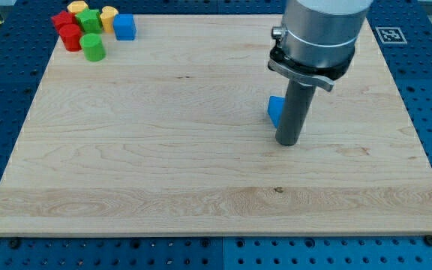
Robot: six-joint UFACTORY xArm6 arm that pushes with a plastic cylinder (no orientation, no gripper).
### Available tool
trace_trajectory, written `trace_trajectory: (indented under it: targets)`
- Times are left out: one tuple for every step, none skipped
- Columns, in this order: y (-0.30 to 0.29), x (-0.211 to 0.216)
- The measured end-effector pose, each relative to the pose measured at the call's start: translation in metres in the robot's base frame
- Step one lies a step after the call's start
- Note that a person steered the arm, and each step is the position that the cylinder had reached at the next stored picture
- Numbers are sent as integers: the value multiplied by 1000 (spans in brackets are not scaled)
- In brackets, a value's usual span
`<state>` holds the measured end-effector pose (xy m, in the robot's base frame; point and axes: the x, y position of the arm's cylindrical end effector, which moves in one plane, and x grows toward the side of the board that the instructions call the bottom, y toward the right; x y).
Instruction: Move the blue triangle towards top left
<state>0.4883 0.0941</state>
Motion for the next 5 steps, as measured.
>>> trace_trajectory:
  targets:
    - [-9, -17]
    - [-9, -32]
    - [-3, -30]
    - [10, -7]
    - [21, 23]
